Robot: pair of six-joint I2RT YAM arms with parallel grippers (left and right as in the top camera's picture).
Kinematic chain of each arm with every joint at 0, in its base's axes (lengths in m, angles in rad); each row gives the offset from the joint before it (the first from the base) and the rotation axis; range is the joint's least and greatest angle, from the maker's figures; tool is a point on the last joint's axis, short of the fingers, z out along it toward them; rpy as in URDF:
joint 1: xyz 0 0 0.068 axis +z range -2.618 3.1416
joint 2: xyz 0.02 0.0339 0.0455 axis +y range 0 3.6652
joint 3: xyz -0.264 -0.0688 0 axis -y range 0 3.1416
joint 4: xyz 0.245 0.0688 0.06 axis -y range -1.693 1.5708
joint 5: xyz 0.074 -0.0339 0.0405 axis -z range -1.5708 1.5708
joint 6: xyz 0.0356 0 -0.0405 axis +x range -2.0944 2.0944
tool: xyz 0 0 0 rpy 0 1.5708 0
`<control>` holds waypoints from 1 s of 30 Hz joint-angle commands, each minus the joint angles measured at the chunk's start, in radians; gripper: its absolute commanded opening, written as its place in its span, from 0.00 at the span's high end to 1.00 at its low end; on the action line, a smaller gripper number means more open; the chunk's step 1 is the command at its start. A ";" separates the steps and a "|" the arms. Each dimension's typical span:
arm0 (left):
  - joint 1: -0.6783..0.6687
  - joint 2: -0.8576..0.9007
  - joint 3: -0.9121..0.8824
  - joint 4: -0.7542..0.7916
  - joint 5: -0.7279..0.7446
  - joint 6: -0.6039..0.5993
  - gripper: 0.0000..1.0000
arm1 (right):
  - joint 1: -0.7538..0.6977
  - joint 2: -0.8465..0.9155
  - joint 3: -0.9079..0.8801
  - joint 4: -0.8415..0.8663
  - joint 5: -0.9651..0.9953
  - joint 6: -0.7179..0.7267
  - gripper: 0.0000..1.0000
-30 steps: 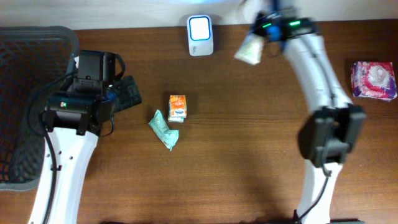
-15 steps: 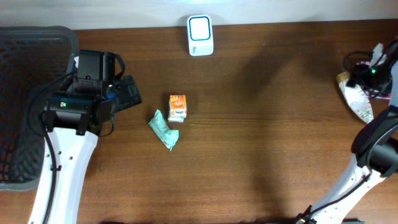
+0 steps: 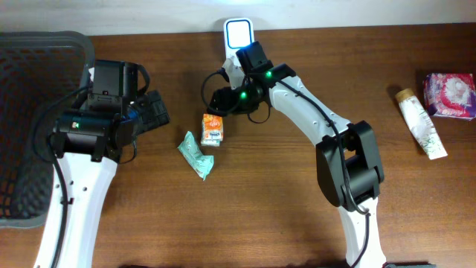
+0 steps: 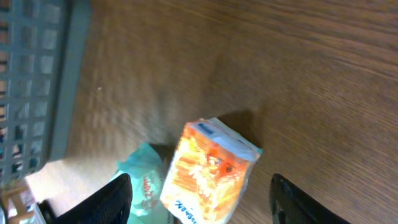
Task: Scan the item barcode
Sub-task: 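Grasp the orange packet on the table with the right gripper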
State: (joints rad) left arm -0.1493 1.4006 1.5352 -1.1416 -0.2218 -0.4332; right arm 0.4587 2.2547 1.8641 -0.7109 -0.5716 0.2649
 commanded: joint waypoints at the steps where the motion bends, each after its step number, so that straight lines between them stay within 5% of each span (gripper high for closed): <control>1: 0.002 -0.004 0.004 -0.001 -0.007 0.016 0.01 | 0.021 -0.018 -0.009 -0.037 0.064 0.066 0.30; 6: 0.002 -0.004 0.004 -0.001 -0.007 0.016 0.01 | 0.021 -0.018 -0.009 -0.139 0.064 0.066 0.28; 8: 0.002 -0.004 0.004 -0.001 -0.007 0.016 0.01 | 0.021 -0.018 -0.009 -0.146 0.064 0.066 0.38; 13: 0.002 -0.004 0.004 -0.001 -0.007 0.016 0.01 | 0.021 -0.018 -0.010 -0.203 0.064 0.061 0.44; 22: 0.002 -0.004 0.004 -0.001 -0.007 0.016 0.01 | 0.032 0.099 -0.028 -0.061 -0.053 0.062 0.52; 25: 0.002 -0.004 0.004 -0.001 -0.007 0.016 0.01 | 0.034 0.126 -0.029 -0.058 -0.048 0.061 0.76; 26: 0.002 -0.004 0.004 -0.001 -0.007 0.016 0.01 | 0.034 0.126 -0.029 -0.059 -0.049 0.061 0.91; 28: 0.002 -0.004 0.004 -0.001 -0.007 0.016 0.01 | 0.028 0.125 -0.029 -0.063 -0.095 0.037 0.96; 30: 0.002 -0.004 0.004 -0.001 -0.007 0.016 0.01 | -0.006 0.114 -0.028 -0.064 -0.341 -0.080 0.96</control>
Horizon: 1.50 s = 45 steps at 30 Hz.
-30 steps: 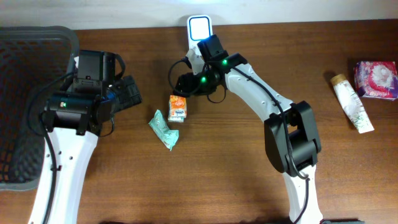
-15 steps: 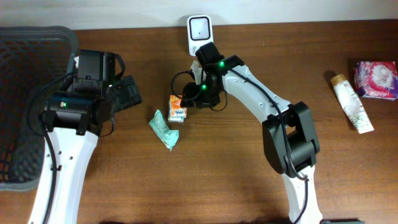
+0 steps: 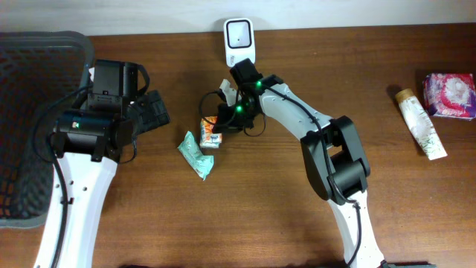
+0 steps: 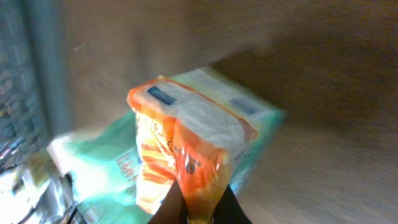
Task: Scan the item barcode
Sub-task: 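Grasp the orange packet on the table with the right gripper, then hold the orange packet up in front of the scanner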
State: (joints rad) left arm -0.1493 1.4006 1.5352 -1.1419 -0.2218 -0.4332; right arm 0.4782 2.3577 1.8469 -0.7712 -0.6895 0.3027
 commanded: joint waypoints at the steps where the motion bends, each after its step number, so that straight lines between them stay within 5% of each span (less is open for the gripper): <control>1: 0.002 -0.004 0.004 0.000 -0.007 0.016 0.01 | -0.062 0.005 -0.011 -0.016 -0.386 -0.191 0.96; 5: 0.002 -0.004 0.004 0.000 -0.007 0.016 0.01 | -0.175 0.003 -0.011 -0.175 -0.710 -0.458 0.96; 9: 0.002 -0.004 0.004 0.000 -0.007 0.016 0.01 | -0.278 0.003 -0.011 -0.219 -0.721 -0.518 0.96; 16: 0.002 -0.004 0.004 0.000 -0.007 0.016 0.01 | -0.297 0.003 -0.011 -0.248 -0.714 -0.931 0.96; 25: 0.002 -0.004 0.004 0.000 -0.007 0.016 0.01 | -0.302 0.003 -0.011 -0.156 -0.744 -0.923 0.96; 29: 0.002 -0.004 0.004 0.000 -0.007 0.016 0.01 | -0.302 0.003 -0.010 -0.155 -0.707 -0.805 0.96; 35: 0.002 -0.004 0.004 0.000 -0.007 0.016 0.01 | -0.299 0.000 0.022 -0.164 -0.151 -0.378 0.96; 39: 0.002 -0.004 0.004 0.000 -0.007 0.016 0.01 | -0.264 -0.072 0.103 -0.307 0.203 -0.284 0.96; 43: 0.002 -0.004 0.004 0.000 -0.007 0.016 0.01 | -0.137 -0.092 0.181 -0.492 0.995 -0.080 0.96; 45: 0.002 -0.004 0.004 0.000 -0.007 0.016 0.01 | -0.099 -0.082 0.133 -0.504 1.054 -0.075 0.96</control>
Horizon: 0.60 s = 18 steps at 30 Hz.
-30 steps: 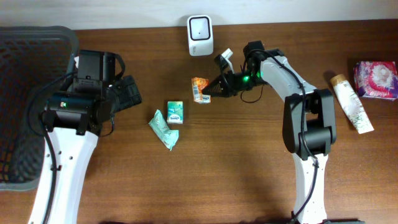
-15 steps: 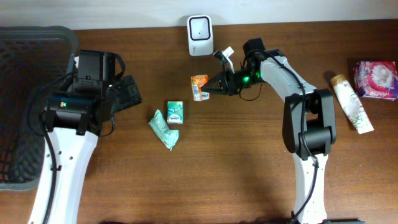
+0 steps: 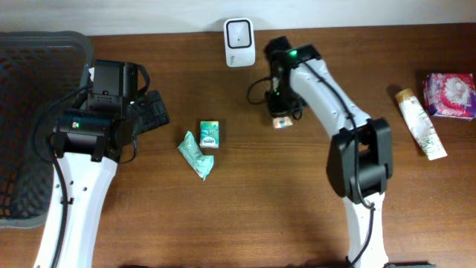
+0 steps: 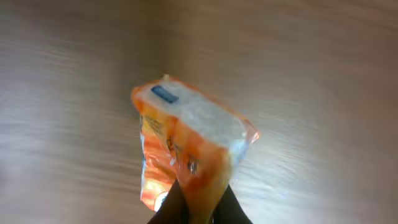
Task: Scan the item barcode
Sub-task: 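Hold the orange packet up in front of the scanner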
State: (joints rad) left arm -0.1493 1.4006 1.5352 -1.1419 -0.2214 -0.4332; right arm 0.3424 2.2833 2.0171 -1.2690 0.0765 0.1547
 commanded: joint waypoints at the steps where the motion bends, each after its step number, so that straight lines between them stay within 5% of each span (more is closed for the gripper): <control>1: 0.002 -0.004 0.004 0.000 -0.008 0.016 0.01 | 0.050 -0.002 -0.071 0.000 0.299 0.076 0.96; 9: 0.002 -0.004 0.004 0.000 -0.008 0.016 0.01 | 0.100 -0.001 -0.169 0.047 0.253 0.090 0.96; 14: 0.002 -0.004 0.004 0.000 -0.008 0.016 0.01 | 0.116 -0.001 0.002 0.160 0.415 0.085 0.96; 18: 0.002 -0.004 0.004 0.000 -0.008 0.016 0.01 | 0.117 -0.001 0.030 0.578 0.451 -0.282 0.96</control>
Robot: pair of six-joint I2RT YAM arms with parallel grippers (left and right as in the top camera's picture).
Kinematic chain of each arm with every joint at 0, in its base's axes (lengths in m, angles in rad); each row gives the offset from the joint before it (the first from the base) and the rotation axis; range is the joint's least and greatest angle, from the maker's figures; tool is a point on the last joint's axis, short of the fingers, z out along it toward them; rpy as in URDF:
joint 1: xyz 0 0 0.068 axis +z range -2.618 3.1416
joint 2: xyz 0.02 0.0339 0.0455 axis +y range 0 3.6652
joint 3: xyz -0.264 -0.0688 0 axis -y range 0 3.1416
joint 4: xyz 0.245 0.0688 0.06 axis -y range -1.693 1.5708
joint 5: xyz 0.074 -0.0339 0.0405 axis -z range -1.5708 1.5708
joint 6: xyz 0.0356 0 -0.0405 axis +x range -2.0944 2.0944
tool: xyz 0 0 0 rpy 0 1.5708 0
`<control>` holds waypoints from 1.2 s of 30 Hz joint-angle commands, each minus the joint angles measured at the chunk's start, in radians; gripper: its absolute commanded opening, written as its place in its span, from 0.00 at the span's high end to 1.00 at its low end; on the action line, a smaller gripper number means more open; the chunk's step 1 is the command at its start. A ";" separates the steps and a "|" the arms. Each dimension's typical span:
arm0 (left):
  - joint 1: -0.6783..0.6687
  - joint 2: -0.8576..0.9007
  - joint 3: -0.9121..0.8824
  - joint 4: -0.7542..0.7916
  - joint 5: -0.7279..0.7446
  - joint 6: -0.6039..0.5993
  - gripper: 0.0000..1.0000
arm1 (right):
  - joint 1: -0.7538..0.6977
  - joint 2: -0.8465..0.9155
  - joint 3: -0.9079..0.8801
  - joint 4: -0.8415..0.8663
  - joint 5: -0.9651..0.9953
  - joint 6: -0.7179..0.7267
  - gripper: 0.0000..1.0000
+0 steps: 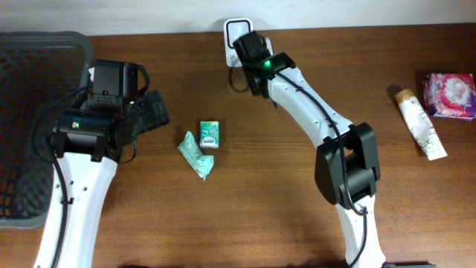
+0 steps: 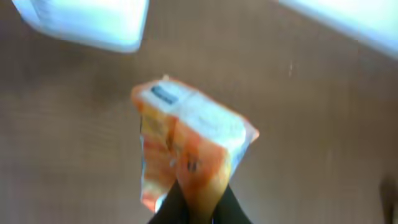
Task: Scan the item barcode
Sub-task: 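Hold the orange packet up in front of the scanner, then carry the orange packet to the right edge and release it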
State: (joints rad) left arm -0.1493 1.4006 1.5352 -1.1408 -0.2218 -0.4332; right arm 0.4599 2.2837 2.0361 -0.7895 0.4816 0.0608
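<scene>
My right gripper [image 2: 196, 202] is shut on an orange snack packet [image 2: 186, 143], pinching its lower edge. The packet hangs over the brown table close to the white barcode scanner [image 2: 87, 22], which shows blurred at the upper left. In the overhead view the right gripper [image 1: 249, 46] sits right in front of the scanner [image 1: 235, 28] at the table's back edge and hides the packet. My left gripper [image 1: 152, 110] hovers by the basket, far from the scanner; its jaws cannot be made out.
A small green box [image 1: 210, 134] and a teal packet [image 1: 195, 155] lie mid-table. A dark mesh basket [image 1: 37, 126] fills the left edge. At the far right lie a white tube [image 1: 421, 123] and a pink packet [image 1: 449, 94].
My right gripper, still holding the orange packet, has moved from the table right of the scanner back and left to just in front of it. The left arm has not moved.
My right gripper stood open over the orange packet, which lay on the green box beside the teal packet. Then it was shut on the packet there. Later it held the packet away to the right, the green box uncovered, and now holds it at the scanner.
</scene>
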 commanded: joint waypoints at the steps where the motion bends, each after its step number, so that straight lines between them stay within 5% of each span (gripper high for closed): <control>1: 0.002 -0.004 0.004 -0.002 -0.007 0.016 0.01 | -0.001 -0.001 0.011 0.204 0.040 -0.220 0.96; 7: 0.002 -0.004 0.004 -0.002 -0.007 0.016 0.01 | -0.014 0.044 0.011 0.651 -0.101 -0.547 0.96; 13: 0.002 -0.004 0.004 -0.002 -0.007 0.016 0.01 | -0.048 0.176 0.011 0.873 -0.108 -0.764 0.96; 21: 0.002 -0.004 0.004 -0.002 -0.007 0.016 0.01 | -0.053 0.227 0.012 0.946 -0.057 -0.753 0.96; 23: 0.002 -0.004 0.004 -0.002 -0.007 0.016 0.01 | -0.060 0.212 0.012 1.003 0.177 -0.529 0.93; 26: 0.002 -0.004 0.004 -0.002 -0.007 0.016 0.01 | -0.090 0.166 0.012 0.927 0.315 -0.342 0.93; 36: 0.002 -0.004 0.004 -0.002 -0.007 0.016 0.01 | -0.425 0.077 0.012 0.169 0.525 -0.226 0.96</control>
State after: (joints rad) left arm -0.1493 1.4006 1.5352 -1.1416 -0.2218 -0.4332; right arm 0.1173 2.3943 2.0460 -0.5381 0.9382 -0.2295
